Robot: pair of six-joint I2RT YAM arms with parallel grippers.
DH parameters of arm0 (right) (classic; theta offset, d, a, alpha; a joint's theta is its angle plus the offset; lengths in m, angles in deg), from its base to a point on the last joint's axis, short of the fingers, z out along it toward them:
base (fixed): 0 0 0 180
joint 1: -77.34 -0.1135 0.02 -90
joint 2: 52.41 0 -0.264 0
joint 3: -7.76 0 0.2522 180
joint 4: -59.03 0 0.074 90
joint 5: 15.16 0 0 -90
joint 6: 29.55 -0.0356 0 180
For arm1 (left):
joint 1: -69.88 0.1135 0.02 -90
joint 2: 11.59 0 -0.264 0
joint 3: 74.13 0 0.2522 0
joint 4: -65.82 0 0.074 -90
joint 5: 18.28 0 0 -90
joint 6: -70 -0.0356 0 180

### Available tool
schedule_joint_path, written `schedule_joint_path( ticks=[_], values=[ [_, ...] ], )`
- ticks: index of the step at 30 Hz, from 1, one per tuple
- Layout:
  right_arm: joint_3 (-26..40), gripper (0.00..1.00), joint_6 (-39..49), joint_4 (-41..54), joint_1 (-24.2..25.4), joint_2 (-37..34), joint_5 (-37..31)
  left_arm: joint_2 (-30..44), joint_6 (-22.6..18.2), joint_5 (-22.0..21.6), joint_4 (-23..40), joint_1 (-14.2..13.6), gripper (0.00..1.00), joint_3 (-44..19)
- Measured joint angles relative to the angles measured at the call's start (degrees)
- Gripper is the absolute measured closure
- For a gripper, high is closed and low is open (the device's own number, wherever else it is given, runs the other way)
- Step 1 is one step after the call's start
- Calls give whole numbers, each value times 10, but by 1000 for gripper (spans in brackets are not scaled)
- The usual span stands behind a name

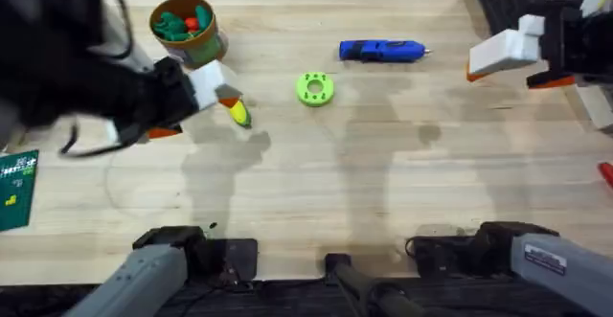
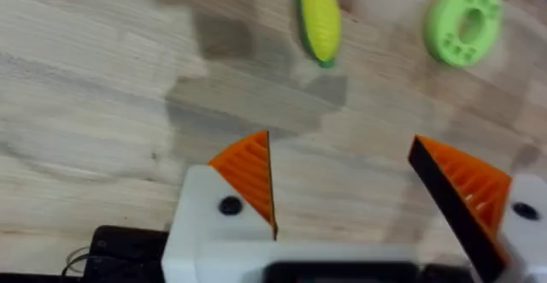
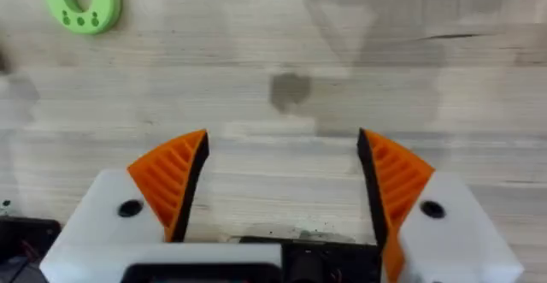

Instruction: Pick up the gripper from the table and insert it into the empty holder that is missing its gripper. Then pick up a screw, insert it into the mounting hole, and use the screwdriver to tighten it. Finally, clean up the table by picking up the vegetable and placing it into the bucket.

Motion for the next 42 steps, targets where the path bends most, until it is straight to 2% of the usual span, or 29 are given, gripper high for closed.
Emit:
schedule_joint_path(
  ticks=[4,12,22,26,27,29,31,33,34,35,37,38,42],
  values=[
    [0,8,0,0,0,0,0,100,19,-24,-35,0,14,0],
    [0,8,0,0,0,0,0,250,43,-37,-127,-6,13,0],
    [0,7,0,0,0,0,0,345,114,-54,-212,-71,13,0],
    [0,8,0,0,0,0,0,360,135,-66,-228,-76,19,0],
    [0,8,0,0,0,0,0,361,138,-70,-229,-76,45,0],
    [0,8,0,0,0,0,0,361,143,-76,-230,-76,167,0],
    [0,8,0,0,0,0,0,361,147,-83,-230,-76,346,0],
    [0,6,0,0,0,0,0,361,149,-88,-230,-76,403,0],
    [0,7,0,0,0,0,0,361,151,-89,-230,-76,502,0],
    [0,8,0,0,0,0,0,361,151,-89,-230,-76,672,0],
    [0,8,0,0,0,0,-1,361,151,-94,-230,-76,940,-1],
    [0,8,0,0,0,0,-1,360,152,-95,-229,-76,975,-4],
    [0,8,0,0,0,0,-2,361,150,-96,-219,-76,972,-4]
  ],
)
